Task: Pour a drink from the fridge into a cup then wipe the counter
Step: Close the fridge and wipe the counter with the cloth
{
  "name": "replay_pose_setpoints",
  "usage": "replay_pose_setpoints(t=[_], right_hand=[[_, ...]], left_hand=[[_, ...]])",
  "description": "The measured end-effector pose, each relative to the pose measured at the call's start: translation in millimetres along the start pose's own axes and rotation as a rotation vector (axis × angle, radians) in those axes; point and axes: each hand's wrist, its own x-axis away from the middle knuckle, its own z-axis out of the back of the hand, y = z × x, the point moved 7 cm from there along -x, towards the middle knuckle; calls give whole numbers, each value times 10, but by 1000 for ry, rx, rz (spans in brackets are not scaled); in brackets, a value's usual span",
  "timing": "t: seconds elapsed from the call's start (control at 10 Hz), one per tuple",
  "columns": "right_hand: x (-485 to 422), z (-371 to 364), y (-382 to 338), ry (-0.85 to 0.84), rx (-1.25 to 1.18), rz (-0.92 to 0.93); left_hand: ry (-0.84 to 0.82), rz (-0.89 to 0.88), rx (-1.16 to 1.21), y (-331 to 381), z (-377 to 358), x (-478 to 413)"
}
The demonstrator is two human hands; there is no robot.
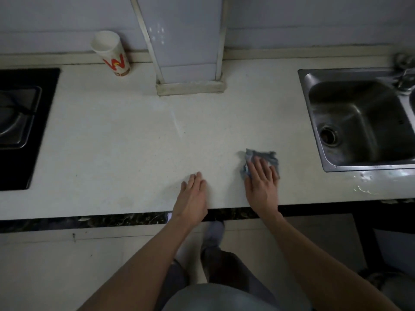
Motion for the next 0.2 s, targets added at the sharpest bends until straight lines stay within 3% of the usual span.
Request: replay_pose_setpoints(t=[0.1, 0.2], right_hand=[[206, 87, 16, -44, 21, 95], [7, 115, 44, -210, 52, 74]], left_hand=[[-38, -34, 24, -65, -52, 12], [-48, -41, 127, -99, 28, 127]])
